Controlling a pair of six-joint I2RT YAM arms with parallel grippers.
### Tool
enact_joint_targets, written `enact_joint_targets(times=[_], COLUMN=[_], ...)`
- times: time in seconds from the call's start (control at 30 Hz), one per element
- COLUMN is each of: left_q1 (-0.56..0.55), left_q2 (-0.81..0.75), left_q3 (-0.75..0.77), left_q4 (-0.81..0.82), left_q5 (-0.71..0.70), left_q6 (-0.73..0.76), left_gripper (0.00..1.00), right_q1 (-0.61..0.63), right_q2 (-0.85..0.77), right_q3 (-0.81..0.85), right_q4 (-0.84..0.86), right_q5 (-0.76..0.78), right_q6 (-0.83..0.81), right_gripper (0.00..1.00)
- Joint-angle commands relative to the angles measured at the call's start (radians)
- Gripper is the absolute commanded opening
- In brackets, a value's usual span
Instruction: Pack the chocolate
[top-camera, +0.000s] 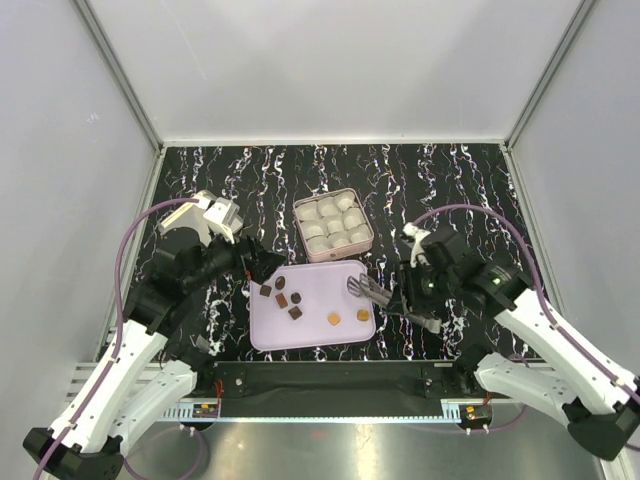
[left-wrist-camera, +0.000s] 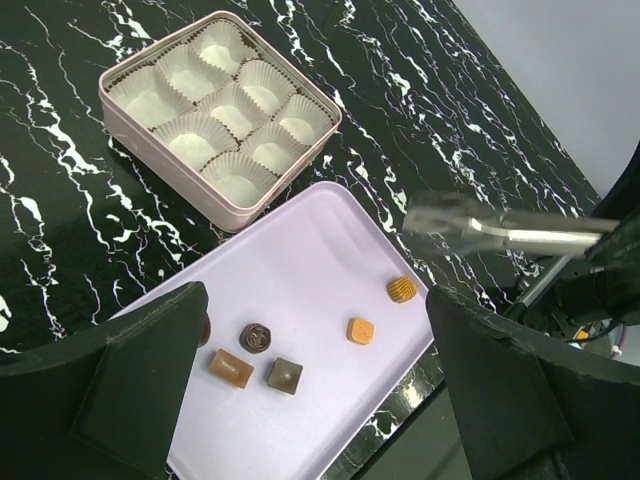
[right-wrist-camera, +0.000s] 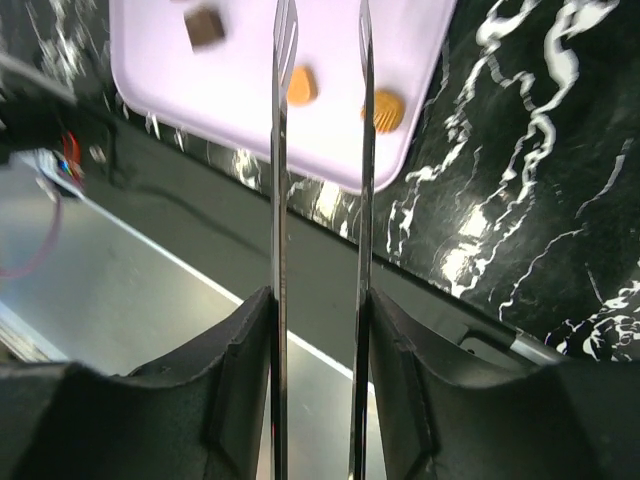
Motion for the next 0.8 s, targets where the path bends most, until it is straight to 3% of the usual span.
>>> enact_joint_targets(times=[0.0,0.1,0.43,0.77], left_q1=[0.005,0.005,0.011,0.014], left_q2=[0.000,0.001,0.008,0.008], left_q3=[0.008,0.010,0.010,0.008], left_q4=[0.023,0.021,0.026,0.026], left_q5=[-0.021,-0.020,-0.008,-0.005], left_q6=[0.014,0.016,0.016,0.014], left_gripper=[0.99,0.99,0.99,0.99], right_q1=[0.111,0.215,0.241,0.286], right_q2=[0.053,0.069,0.040,0.110], right_q3=[0.044,0.075,0.027,0.030], right_q4=[0.022,-0.012,-0.034,-0.066], right_q5=[0.108,0.183,0.193,0.242], right_q6=[0.011,0.026,0.014,0.055], right_gripper=[0.48,0.48,0.49,0.49])
